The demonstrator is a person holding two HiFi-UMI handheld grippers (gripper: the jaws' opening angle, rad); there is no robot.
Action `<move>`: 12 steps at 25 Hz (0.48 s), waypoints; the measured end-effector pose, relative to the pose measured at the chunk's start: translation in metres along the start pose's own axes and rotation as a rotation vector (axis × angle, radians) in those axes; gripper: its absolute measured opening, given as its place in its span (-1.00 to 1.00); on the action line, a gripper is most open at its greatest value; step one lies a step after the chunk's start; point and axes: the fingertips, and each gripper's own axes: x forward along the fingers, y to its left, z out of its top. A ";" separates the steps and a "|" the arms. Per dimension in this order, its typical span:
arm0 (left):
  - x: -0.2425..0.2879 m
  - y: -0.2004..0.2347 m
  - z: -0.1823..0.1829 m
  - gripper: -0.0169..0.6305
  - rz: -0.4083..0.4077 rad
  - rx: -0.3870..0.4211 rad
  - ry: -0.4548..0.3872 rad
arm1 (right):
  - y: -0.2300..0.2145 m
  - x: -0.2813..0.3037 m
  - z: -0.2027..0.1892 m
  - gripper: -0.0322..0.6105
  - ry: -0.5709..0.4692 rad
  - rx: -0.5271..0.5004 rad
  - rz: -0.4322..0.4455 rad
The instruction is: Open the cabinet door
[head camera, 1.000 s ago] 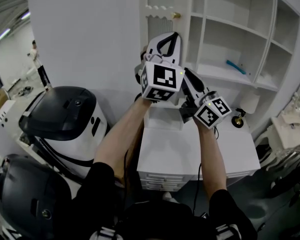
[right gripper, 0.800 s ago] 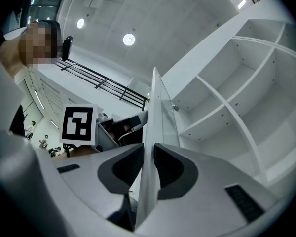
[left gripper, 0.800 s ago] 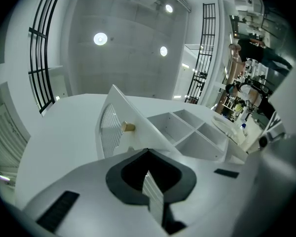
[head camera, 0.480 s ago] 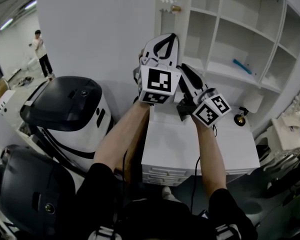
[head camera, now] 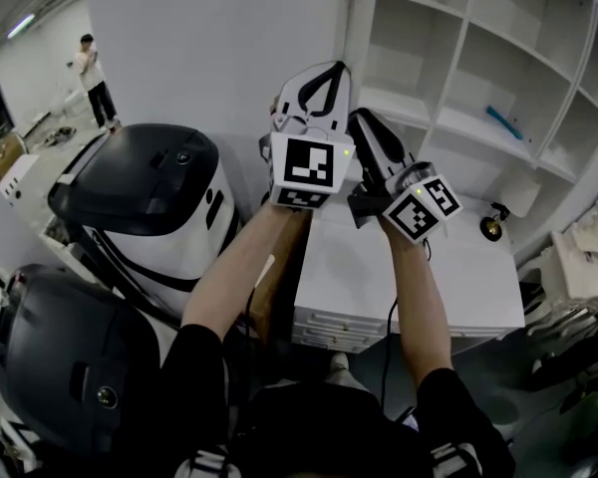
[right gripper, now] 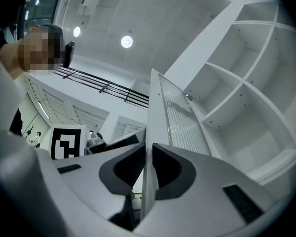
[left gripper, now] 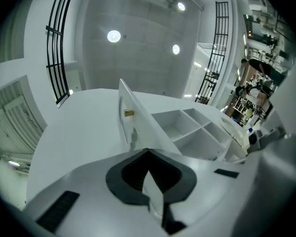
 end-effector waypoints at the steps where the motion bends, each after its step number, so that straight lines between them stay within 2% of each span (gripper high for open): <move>1: -0.004 0.003 -0.003 -0.92 0.002 -0.001 0.007 | 0.002 0.002 -0.004 -0.72 0.001 0.008 0.000; 7: -0.028 0.017 -0.018 -0.92 0.036 -0.031 0.028 | 0.015 0.008 -0.032 -0.76 0.039 0.023 -0.001; 12: -0.046 0.014 -0.033 -0.92 0.008 -0.056 0.066 | 0.019 0.009 -0.046 -0.76 0.053 0.029 -0.017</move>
